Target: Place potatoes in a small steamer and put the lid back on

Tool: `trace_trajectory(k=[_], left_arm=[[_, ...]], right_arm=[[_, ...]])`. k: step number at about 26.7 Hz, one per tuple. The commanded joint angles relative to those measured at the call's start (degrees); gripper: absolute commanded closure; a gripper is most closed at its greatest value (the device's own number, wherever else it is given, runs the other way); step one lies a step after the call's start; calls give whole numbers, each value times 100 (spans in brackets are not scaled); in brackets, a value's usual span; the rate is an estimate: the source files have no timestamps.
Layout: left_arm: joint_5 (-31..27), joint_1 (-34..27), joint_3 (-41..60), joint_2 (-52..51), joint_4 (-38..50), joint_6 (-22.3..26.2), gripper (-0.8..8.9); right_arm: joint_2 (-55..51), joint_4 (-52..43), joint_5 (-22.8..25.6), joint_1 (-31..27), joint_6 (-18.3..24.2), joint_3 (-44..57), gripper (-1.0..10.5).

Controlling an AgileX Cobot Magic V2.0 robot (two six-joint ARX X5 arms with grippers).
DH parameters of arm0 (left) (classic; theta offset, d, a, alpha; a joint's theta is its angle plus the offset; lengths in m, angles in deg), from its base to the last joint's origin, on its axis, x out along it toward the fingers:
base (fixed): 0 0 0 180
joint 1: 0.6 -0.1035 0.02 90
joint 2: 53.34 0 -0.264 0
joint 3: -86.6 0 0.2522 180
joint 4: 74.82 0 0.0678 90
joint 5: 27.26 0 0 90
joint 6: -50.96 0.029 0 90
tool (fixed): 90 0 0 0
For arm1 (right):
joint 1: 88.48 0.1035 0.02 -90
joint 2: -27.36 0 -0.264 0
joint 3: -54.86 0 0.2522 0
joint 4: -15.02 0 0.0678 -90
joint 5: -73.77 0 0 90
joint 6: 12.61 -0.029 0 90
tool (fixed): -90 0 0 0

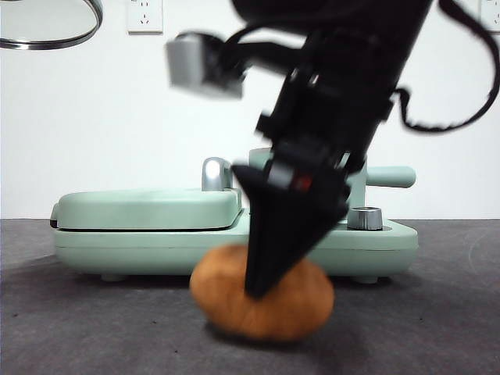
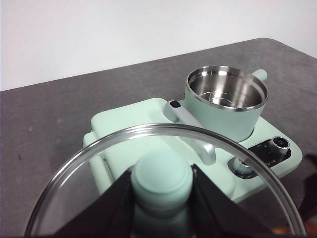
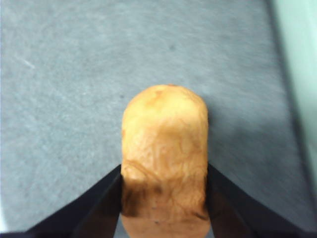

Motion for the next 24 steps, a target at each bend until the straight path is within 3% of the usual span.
trace_trajectory(k=[1, 5, 10, 24], left_arm=[[-9, 2, -61, -9, 190, 42, 799], [-9, 0, -61, -9, 190, 59, 799], [-9, 2, -61, -9, 192, 59, 799], [-9, 2, -61, -4, 195, 52, 799]], right_arm=[[-529, 136, 24, 37, -595, -157, 774], [-1143, 1462, 22, -267, -1344, -1110, 774], [-931, 3025, 15, -1012, -1408, -3049, 774], [949, 3547, -31, -2527, -793, -5287, 773]])
